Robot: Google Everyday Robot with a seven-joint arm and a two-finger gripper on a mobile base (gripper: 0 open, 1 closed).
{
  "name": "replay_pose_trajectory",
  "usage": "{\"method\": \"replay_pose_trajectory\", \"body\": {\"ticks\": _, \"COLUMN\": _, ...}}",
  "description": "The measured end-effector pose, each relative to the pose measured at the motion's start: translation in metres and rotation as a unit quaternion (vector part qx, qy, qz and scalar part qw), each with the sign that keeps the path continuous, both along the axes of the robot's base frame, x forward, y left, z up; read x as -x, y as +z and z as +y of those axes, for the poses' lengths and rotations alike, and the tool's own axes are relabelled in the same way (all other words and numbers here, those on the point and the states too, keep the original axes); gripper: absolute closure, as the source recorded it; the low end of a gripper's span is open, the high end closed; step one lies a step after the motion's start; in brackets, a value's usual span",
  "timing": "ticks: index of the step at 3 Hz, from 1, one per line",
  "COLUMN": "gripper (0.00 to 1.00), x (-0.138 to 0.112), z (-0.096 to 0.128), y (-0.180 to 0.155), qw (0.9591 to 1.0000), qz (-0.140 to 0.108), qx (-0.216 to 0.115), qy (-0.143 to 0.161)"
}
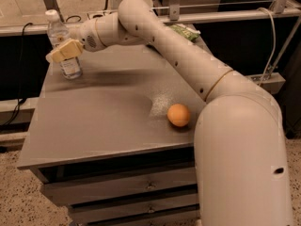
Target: Pick blue plastic bottle
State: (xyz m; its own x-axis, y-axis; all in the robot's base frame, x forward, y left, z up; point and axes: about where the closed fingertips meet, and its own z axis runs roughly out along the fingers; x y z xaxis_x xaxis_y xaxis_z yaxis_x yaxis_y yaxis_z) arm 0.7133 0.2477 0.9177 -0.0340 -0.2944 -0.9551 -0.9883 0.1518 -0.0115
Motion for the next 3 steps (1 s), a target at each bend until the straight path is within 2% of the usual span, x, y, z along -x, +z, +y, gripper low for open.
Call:
{"method": "replay_pose_trajectory", "body": {"ticks": 1, "gripper": 0.41, "x": 0.006, "z": 0.006, "y": -0.005, "qw": 0.9999, "qz": 0.007, "qx": -0.009, "qy": 0.004}}
{"method": "replay_pose_trajectory", "body": {"ticks": 2, "gripper": 0.64, "x": 0.012, "z": 0.000, "y": -0.003, "qw": 0.9999, "qz": 0.004, "qx": -0.016, "qy": -0.002}}
{"method": "replay_pose_trajectory", "body": {"ticks": 3, "gripper": 0.89, "x": 0.015, "z": -0.027, "y": 0.030, "qw": 0.9987, "qz": -0.039, "qx": -0.022, "qy": -0.027}}
